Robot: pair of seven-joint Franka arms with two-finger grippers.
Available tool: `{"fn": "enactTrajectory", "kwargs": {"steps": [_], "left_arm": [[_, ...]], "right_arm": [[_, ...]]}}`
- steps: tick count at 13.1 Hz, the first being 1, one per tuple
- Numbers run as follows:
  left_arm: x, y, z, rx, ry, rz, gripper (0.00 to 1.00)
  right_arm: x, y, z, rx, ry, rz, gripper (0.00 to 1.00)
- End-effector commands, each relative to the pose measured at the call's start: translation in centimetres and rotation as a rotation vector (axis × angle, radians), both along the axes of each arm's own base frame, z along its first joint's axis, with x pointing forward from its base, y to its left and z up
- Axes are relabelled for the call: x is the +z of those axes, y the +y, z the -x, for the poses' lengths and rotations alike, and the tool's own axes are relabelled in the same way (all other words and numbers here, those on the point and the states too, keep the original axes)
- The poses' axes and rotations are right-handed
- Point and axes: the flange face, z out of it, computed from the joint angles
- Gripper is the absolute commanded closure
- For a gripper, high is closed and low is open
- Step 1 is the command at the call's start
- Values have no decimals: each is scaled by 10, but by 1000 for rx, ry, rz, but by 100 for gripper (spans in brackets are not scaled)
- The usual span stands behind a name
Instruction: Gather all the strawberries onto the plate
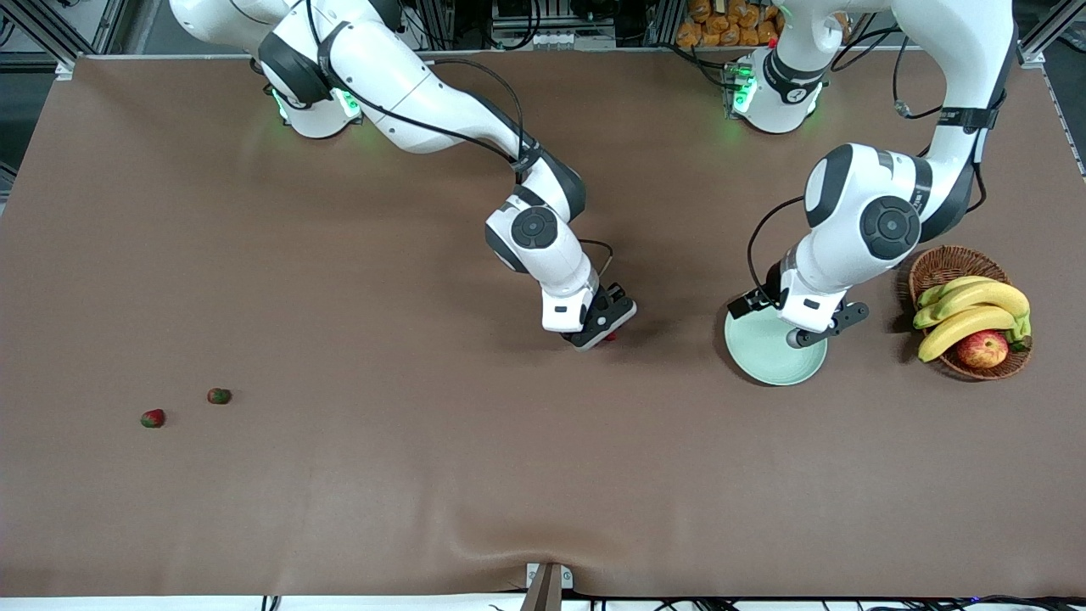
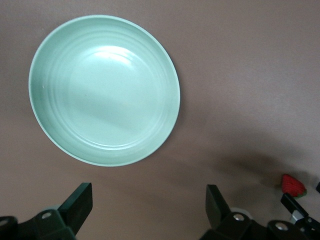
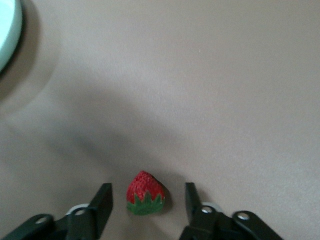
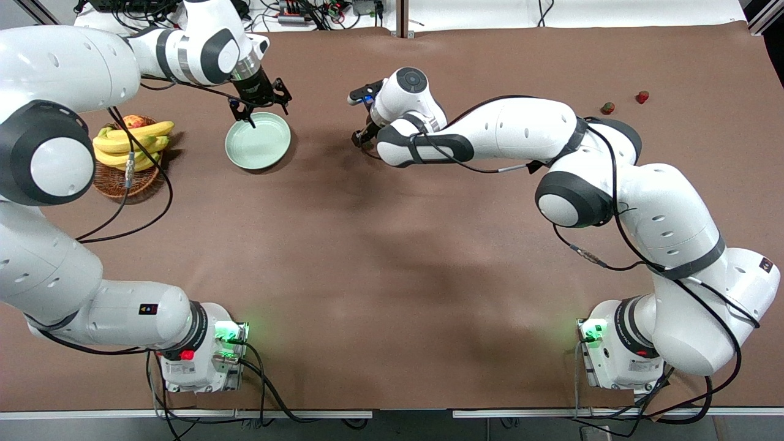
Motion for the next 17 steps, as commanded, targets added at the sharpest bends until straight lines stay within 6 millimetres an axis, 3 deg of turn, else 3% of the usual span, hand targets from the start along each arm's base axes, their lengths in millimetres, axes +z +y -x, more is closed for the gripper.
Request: {"fn": "enactTrajectory", "kwargs": {"steps": [1, 2, 4, 6, 10, 12, 14, 17], "left_arm": [[5, -15, -4, 38, -8, 13, 0], [6, -19, -4, 47, -9, 13, 0], [7, -50, -8, 98, -9, 17, 0], [6, -85, -12, 143, -8, 26, 0], [-16, -161, -15, 257, 23, 35, 0], [-25, -184, -26, 333, 28, 43, 0], [-45, -210, -23, 367, 48, 39, 0], [-72, -229, -21, 417, 49, 47, 0]], "right_arm": [[40, -8, -18, -32, -7, -10, 0], [56, -16, -24, -39, 9, 6, 0], [83, -43, -43, -65, 56, 66, 0], [98, -76, -64, -104, 88, 125, 0], [109, -154, -96, -186, 187, 317, 0], [114, -184, -104, -225, 229, 382, 0], [116, -214, -108, -266, 249, 420, 0], [126, -270, -118, -352, 262, 449, 0]]}}
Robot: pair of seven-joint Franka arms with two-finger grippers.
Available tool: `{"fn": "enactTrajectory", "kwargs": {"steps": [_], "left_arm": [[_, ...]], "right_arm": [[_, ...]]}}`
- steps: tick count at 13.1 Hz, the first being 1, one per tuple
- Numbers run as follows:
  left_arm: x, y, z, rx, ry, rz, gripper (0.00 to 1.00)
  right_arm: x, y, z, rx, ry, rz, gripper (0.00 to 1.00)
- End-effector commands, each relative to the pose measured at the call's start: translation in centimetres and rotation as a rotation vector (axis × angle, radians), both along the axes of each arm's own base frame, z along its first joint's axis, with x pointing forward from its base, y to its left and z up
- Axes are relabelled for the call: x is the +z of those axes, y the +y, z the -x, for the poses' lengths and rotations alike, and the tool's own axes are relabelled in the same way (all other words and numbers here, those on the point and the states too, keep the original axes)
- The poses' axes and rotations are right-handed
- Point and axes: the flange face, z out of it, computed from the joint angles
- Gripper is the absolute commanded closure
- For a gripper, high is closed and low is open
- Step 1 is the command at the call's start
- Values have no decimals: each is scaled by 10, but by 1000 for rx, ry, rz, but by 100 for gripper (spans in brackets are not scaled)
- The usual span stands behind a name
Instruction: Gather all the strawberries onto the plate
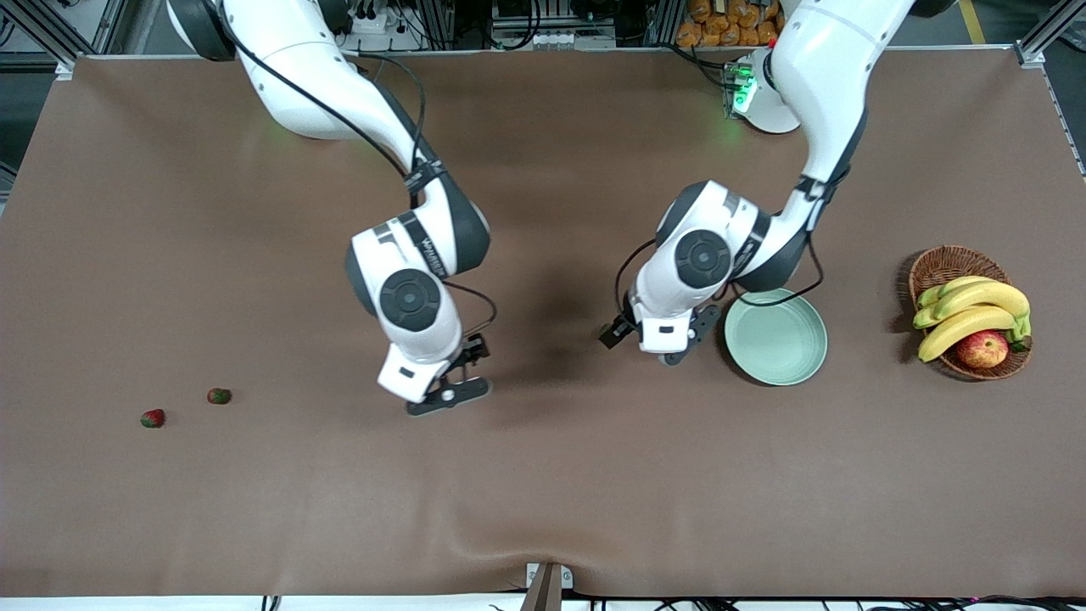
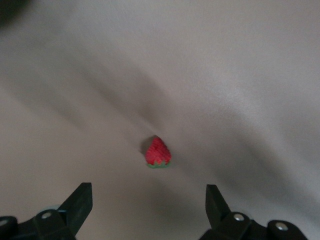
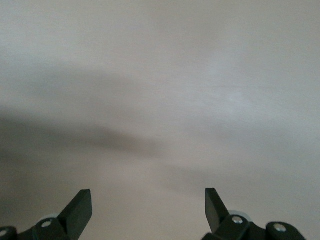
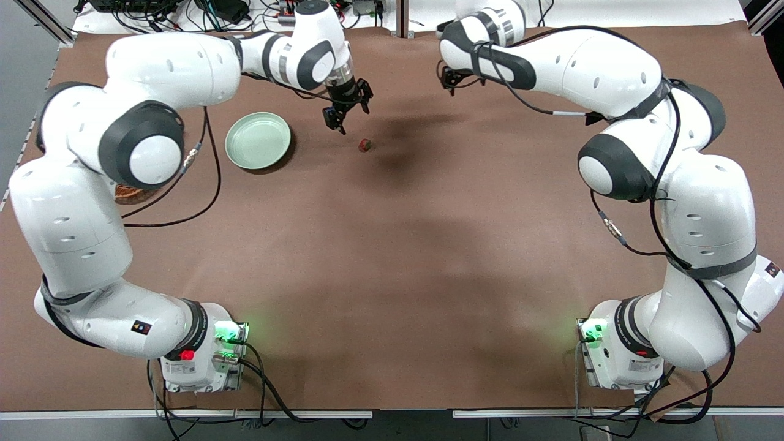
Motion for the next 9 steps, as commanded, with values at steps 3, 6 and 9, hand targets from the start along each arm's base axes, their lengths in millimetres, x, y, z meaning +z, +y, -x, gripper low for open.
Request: {"fn": "enactTrajectory", "kwargs": {"steps": [3, 6, 9], "left_arm": [[-36, -16, -2, 56, 5, -1, 0], [-57, -18, 3, 36, 17, -29, 0], [-71, -20, 2, 73, 10, -18, 4]], "right_arm": [[17, -91, -11, -149, 26, 9, 0], [15, -140, -27, -222, 31, 8, 0], [10, -200, -44, -296, 16, 2, 0]]}}
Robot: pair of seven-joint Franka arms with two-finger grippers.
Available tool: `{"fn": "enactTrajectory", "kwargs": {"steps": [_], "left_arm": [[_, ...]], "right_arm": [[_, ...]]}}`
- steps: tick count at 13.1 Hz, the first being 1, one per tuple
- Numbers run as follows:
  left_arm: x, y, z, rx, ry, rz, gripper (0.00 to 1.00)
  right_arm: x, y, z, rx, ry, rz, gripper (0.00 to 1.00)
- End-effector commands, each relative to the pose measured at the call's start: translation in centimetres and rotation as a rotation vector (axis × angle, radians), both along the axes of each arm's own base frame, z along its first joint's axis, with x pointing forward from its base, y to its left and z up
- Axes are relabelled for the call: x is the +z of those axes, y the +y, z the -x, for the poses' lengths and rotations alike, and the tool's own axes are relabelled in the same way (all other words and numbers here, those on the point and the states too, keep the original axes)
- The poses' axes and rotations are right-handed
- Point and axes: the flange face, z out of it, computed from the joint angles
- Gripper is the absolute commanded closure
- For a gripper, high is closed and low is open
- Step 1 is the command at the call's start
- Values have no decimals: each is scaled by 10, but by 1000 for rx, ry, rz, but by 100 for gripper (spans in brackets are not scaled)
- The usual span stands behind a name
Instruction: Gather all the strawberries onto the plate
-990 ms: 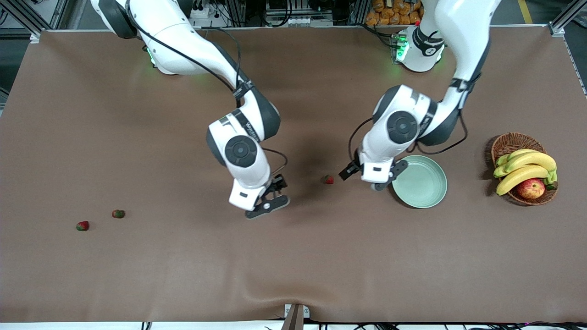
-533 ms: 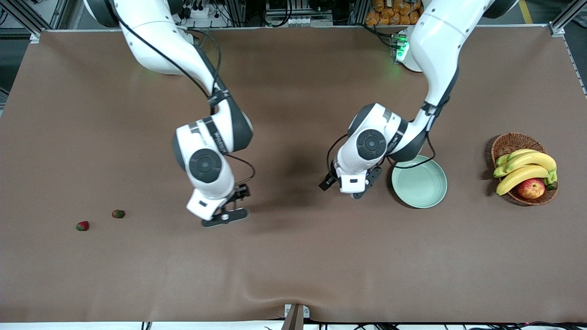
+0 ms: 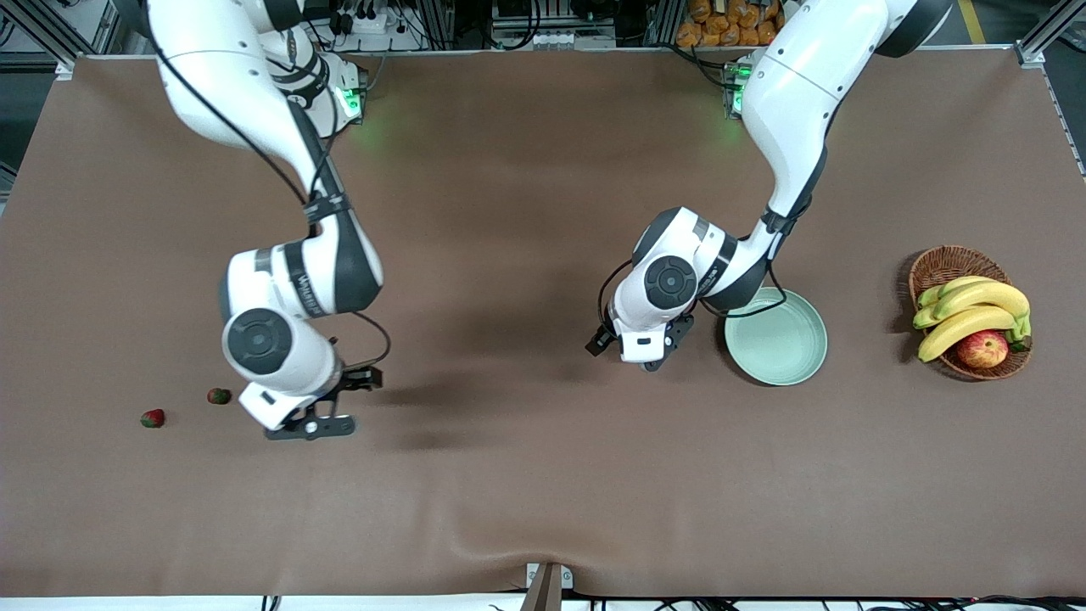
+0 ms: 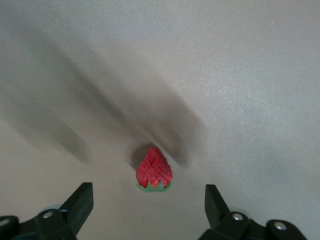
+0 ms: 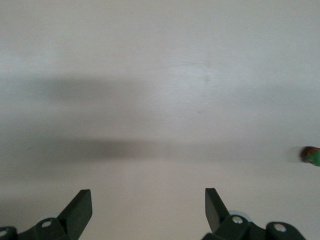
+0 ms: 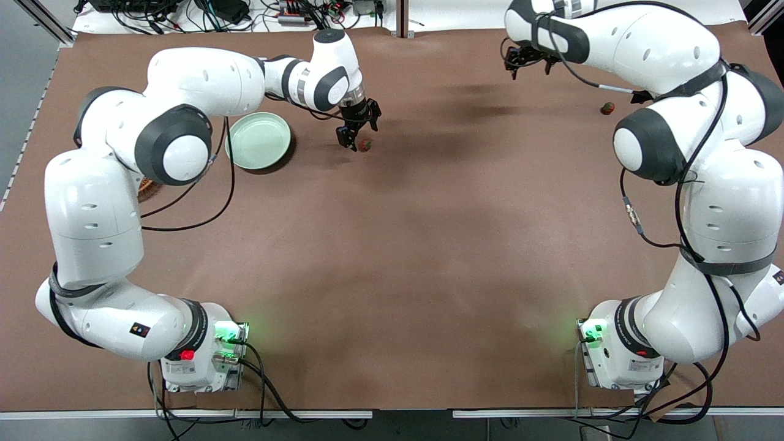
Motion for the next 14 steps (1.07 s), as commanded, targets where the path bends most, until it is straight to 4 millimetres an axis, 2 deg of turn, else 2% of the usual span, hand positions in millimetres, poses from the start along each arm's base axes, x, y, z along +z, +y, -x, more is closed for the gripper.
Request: {"fn": "enactTrajectory", "kwargs": {"steps": [1, 3, 4, 5, 6, 7, 8, 10, 11, 12, 13, 14], "left_arm": [[-13, -6, -3, 39, -19, -7, 6], [-17, -6, -2, 39, -15, -8, 17], [-16, -6, -2, 43, -14, -8, 28], [-17, -6, -2, 46, -12, -9, 39], [-18, -5, -2, 45, -12, -11, 53], [-18, -4, -3, 47, -12, -11, 73], [-16, -3, -4, 47, -15, -9, 98], [-5, 1, -10, 58, -29, -4, 100], [8, 6, -15, 63, -44, 2, 100], [28, 22, -28, 84, -63, 6, 100], [46, 41, -40, 106, -73, 4, 100], [64, 49, -43, 109, -74, 0, 100]], "right_arm": [[3, -60, -10, -86, -29, -32, 0], [2, -89, -19, -73, -56, -37, 0], [-1, -104, -21, -61, -55, -38, 0], [-6, -128, -25, -45, -60, -39, 0], [-12, -145, -26, -14, -53, -42, 0], [-16, -159, -27, 3, -49, -52, 0], [-23, -175, -27, 29, -35, -58, 0], [-33, -205, -27, 82, -27, -67, 0], [-38, -218, -27, 115, -28, -80, 0], [-46, -236, -26, 129, -21, -94, 0], [-51, -241, -25, 137, -25, -113, 0], [-57, -242, -23, 152, -24, -117, 0]]}}
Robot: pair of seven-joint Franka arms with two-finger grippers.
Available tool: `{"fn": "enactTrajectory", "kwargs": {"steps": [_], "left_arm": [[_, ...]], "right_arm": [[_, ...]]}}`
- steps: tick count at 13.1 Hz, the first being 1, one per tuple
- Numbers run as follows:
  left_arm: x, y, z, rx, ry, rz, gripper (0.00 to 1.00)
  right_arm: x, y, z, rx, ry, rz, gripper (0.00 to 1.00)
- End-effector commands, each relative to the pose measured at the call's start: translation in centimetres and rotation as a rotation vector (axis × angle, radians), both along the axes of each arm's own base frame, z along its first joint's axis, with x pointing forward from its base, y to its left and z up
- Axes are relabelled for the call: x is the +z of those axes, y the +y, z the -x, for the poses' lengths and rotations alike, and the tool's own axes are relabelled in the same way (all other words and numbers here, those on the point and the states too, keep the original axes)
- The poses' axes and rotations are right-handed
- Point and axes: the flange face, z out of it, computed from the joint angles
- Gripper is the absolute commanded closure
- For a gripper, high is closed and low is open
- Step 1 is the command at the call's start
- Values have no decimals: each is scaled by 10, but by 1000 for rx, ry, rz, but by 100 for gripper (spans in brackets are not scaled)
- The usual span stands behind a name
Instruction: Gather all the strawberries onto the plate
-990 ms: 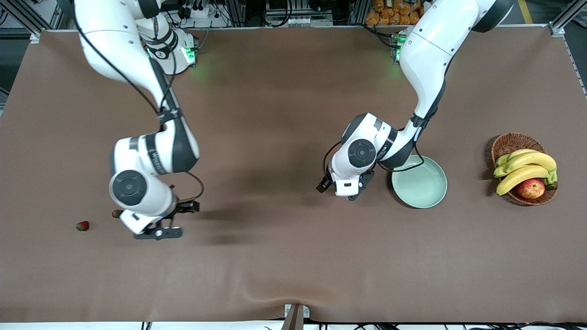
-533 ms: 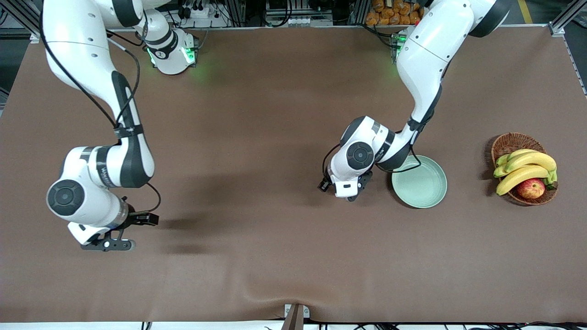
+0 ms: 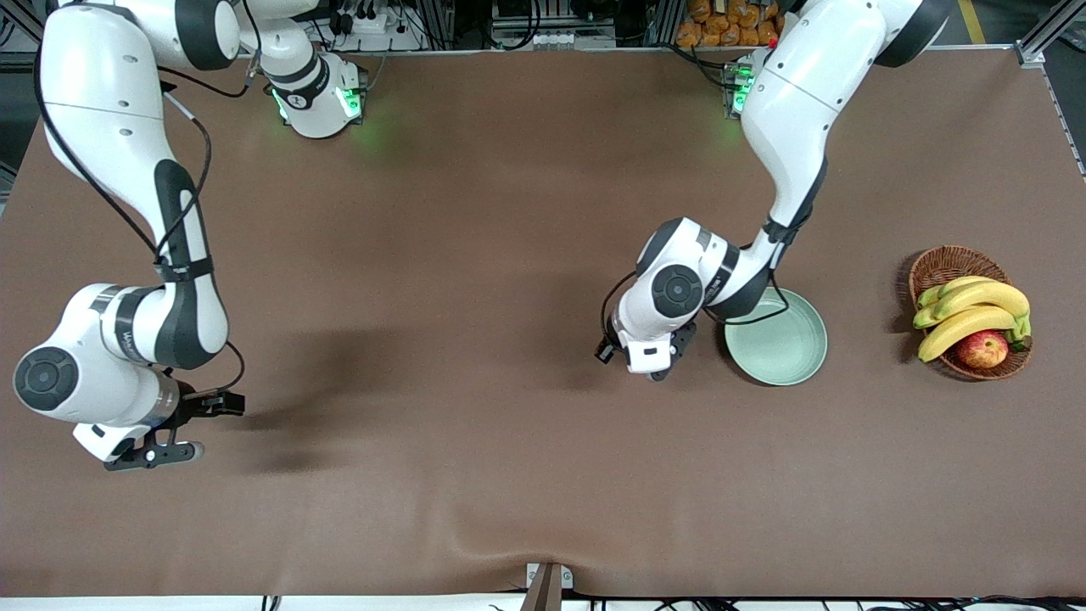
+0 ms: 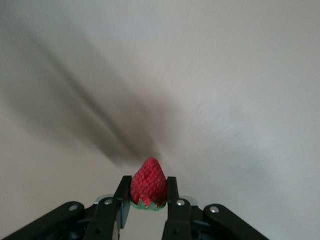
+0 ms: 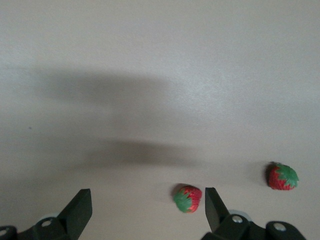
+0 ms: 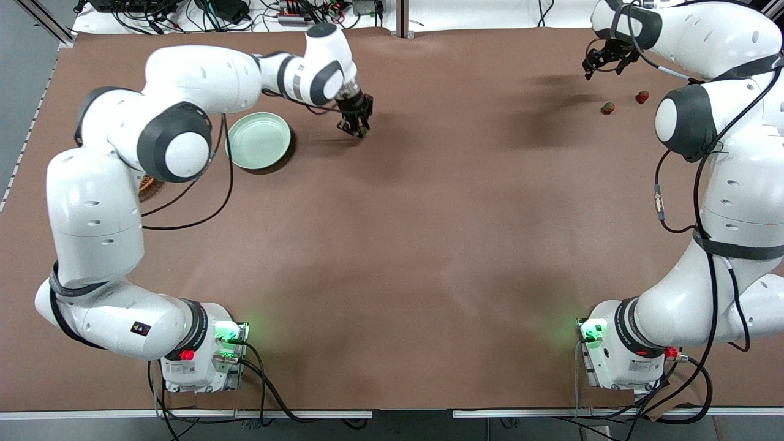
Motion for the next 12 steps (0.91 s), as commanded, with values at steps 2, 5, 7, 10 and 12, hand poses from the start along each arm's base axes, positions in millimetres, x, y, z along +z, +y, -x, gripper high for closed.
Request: {"fn": "enactTrajectory", "kwargs": {"steps": [2, 5, 7, 10, 12], "left_arm": [[72, 64, -27, 56, -21, -30, 100], [94, 105, -31, -23, 28, -59, 100], [98, 139, -33, -77, 83, -78, 100], [72, 192, -30, -172, 170, -91, 100], [61, 221, -27, -203, 196, -131, 100]], "right_arm": [[-19, -18, 8, 36, -20, -31, 0], [-36, -42, 10, 89, -68, -8, 0], [-54, -52, 21, 82, -61, -4, 0], [-74, -40, 37, 67, -16, -39, 0], [-81, -39, 45, 77, 4, -47, 0]]}}
